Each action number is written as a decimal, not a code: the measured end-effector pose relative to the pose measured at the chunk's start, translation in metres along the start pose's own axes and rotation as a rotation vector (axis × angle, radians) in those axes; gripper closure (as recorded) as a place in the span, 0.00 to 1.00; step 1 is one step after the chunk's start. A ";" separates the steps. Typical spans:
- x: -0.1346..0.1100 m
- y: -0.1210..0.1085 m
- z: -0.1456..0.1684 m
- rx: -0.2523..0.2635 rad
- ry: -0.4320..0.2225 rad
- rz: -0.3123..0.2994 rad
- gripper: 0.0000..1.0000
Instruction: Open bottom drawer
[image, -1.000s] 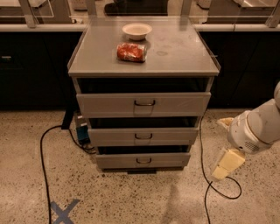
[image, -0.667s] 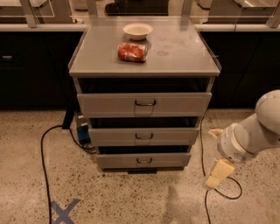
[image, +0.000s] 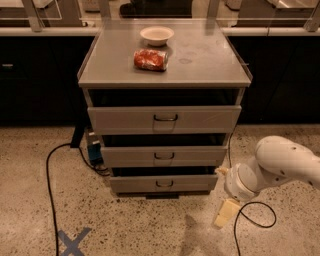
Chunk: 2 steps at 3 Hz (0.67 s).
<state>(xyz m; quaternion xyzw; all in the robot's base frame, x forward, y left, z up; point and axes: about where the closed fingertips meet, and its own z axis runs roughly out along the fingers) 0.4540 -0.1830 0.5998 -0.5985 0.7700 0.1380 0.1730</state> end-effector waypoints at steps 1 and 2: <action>0.001 -0.004 0.040 0.022 0.040 0.020 0.00; 0.001 -0.004 0.040 0.022 0.040 0.020 0.00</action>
Offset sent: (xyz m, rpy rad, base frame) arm 0.0057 0.0118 -0.0316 -0.0369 -0.0027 -0.0072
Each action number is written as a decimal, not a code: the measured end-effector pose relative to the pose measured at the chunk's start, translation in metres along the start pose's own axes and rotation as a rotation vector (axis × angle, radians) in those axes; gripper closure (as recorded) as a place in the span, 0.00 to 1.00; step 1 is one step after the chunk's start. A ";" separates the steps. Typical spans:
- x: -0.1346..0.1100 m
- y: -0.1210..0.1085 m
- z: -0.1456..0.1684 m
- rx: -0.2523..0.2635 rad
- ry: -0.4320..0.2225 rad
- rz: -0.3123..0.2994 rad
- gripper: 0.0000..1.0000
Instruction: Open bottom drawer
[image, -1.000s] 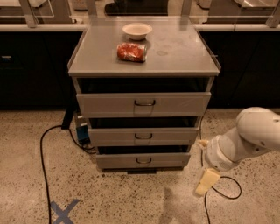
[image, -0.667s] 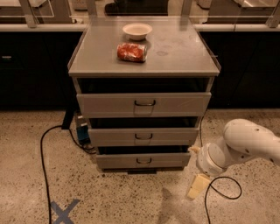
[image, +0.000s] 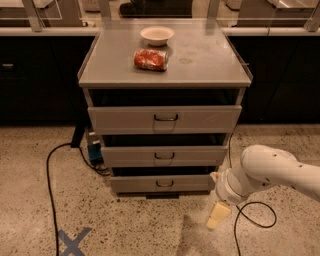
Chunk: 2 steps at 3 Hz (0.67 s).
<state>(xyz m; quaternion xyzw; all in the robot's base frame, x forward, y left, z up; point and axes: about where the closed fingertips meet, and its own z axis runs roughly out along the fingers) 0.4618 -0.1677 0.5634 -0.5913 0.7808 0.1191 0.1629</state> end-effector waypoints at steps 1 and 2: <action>-0.001 0.002 0.017 -0.006 -0.012 -0.019 0.00; -0.009 0.000 0.068 -0.021 -0.056 -0.051 0.00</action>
Offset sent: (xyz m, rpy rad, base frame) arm 0.0256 0.0681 -0.1310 0.1289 -0.0243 0.0811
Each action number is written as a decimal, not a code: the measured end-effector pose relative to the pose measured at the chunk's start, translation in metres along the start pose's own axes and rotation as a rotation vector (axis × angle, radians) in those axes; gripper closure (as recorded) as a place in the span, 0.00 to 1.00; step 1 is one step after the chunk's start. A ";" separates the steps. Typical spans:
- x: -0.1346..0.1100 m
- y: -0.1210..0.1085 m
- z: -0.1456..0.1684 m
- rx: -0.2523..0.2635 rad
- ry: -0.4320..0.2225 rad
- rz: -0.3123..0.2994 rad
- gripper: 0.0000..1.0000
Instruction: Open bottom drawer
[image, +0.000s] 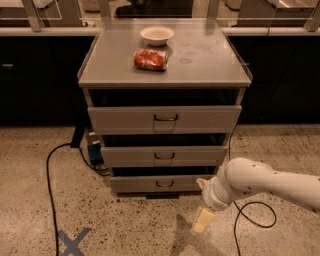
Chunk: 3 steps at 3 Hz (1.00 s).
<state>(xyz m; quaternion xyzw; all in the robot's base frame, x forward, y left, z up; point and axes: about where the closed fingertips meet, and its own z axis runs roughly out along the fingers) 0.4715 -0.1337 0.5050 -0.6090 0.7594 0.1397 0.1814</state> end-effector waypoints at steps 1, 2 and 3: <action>0.005 -0.013 0.060 0.031 0.004 0.007 0.00; 0.023 -0.040 0.111 0.096 0.051 0.090 0.00; 0.063 -0.078 0.145 0.159 0.090 0.242 0.00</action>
Offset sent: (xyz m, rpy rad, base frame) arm 0.1027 -0.0017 -0.1732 -0.1276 -0.0827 -0.3719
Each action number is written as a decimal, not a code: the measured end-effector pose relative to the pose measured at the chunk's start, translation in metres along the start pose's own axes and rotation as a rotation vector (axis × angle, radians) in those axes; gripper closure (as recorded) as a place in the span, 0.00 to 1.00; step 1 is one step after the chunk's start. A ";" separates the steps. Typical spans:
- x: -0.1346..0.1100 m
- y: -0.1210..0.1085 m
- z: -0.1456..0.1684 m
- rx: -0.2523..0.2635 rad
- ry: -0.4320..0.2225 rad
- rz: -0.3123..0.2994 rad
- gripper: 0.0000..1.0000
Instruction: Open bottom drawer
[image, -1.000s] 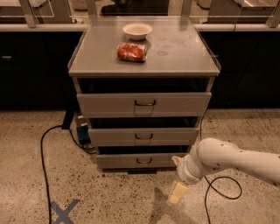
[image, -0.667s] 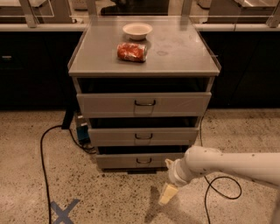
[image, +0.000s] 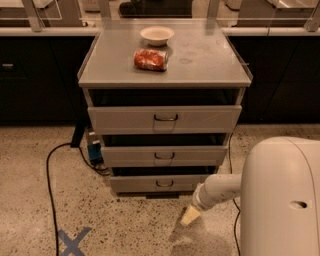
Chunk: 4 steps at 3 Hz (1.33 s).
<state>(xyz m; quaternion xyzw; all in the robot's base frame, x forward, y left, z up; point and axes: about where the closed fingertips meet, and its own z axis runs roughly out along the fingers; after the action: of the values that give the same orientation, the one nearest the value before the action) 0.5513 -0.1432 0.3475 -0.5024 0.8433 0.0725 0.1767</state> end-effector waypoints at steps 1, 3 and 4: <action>0.000 0.000 0.000 0.000 -0.001 -0.001 0.00; -0.003 -0.043 0.038 0.025 -0.165 0.075 0.00; -0.017 -0.042 0.069 -0.038 -0.295 0.086 0.00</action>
Offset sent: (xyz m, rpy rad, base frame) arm 0.0503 -0.0305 -0.0445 0.1594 -0.0630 -0.1176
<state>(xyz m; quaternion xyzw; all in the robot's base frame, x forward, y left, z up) 0.6112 -0.1288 0.2927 -0.4531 0.8274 0.1690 0.2856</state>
